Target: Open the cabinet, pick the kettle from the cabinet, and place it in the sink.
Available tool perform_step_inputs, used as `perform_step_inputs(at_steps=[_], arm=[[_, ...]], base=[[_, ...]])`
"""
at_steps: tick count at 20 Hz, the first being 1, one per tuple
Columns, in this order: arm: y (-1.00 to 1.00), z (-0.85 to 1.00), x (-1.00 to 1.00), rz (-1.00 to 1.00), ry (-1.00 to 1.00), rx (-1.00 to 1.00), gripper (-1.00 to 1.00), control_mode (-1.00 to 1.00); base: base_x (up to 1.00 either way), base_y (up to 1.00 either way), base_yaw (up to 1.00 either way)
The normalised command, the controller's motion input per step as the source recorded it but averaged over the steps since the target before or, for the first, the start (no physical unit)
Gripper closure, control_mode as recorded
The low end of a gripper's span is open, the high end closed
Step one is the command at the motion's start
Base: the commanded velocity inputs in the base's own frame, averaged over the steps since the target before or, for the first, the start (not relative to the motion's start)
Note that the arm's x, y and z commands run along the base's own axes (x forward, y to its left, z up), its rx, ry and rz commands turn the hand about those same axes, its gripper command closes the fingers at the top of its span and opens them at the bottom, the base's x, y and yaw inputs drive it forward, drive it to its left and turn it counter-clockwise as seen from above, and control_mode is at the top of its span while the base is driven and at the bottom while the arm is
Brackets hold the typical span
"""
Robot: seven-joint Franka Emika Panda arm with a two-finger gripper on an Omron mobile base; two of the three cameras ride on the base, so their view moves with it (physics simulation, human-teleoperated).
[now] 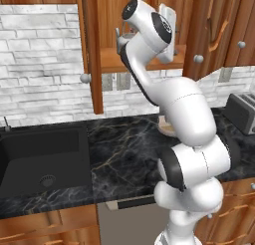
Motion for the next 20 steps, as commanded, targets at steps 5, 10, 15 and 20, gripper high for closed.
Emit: perform_step_inputs(at_steps=[5, 10, 15, 20], arm=[[-0.01, -0.21, -0.16, -0.13, -0.17, 0.09, -1.00, -1.00], [-0.07, -0.19, -0.25, -0.11, -0.20, 0.06, -1.00, -1.00], [-0.05, -0.23, -0.33, -0.10, -0.18, 0.05, -1.00, -1.00], [-0.09, -0.22, -0.35, -0.11, -0.11, 0.02, -1.00, -1.00]], base=[[0.00, 0.00, 0.00], [0.00, 0.00, 0.00], [0.00, 0.00, 0.00], [0.00, 0.00, 0.00]])
